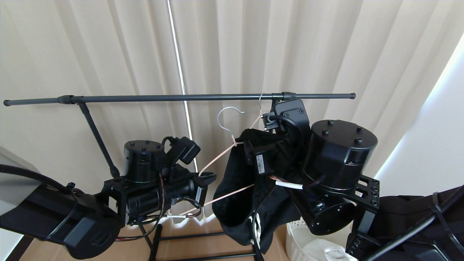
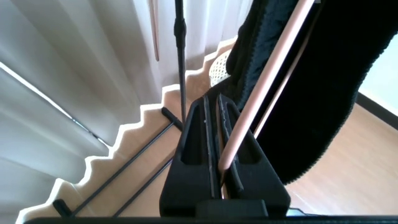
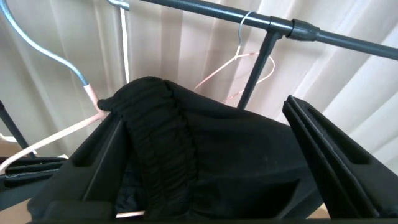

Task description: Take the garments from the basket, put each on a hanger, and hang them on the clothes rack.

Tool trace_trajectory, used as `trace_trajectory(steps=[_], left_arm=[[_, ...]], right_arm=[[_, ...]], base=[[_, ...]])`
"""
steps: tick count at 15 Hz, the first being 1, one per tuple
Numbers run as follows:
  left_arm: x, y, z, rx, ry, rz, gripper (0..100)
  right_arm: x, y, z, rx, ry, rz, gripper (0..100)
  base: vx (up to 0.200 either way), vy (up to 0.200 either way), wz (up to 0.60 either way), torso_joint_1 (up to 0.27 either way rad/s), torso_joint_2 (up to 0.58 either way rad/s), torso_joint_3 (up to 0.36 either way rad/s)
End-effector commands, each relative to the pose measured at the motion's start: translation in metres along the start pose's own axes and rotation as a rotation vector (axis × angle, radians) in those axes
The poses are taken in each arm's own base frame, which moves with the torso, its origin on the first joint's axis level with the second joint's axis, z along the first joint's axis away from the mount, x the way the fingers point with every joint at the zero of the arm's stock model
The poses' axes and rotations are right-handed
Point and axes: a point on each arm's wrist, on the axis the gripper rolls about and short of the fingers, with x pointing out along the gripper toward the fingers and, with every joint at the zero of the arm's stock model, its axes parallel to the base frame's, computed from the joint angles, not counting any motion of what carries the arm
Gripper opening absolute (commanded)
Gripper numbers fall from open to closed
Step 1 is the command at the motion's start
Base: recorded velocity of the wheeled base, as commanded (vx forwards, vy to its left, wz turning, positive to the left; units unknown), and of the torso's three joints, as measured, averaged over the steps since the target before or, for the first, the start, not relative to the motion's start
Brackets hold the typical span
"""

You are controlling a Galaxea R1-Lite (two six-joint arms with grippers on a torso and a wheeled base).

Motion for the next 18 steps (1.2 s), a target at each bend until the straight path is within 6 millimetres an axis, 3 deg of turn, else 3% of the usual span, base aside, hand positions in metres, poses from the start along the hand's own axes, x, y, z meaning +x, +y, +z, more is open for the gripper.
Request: trace_trajectory(steps=[1,13,15,18], left_arm=[[0.001,0.001,0.001,-0.002,-0.01,0.004,0],[0.002,0.008,0.01,-0.02,-0.104,0.033,0],[0.0,0.011,0.006,-0.016,-0.091,0.04,0],[-0.004,0.027,0.001,-0.005,-0.084,0.003,0]], right_arm=[[-0.001,-0.001,0.001,0.003,-0.003,0.0,100],[-0.006,-0.002,-0.001,-0.014,0.004,0.02,100],[-0.008,-0.017,-0.003,-0.026,0.008,0.07,100],[-0.009,-0.06,-0.006,-0.103,0.001,0.189,100]], base=[[0.0,0.0,0.0,0.0,0.0,0.0],[0.0,0.0,0.0,0.0,0.0,0.0],[0.0,0.0,0.0,0.0,0.0,0.0],[0.0,0.0,0.0,0.0,0.0,0.0]])
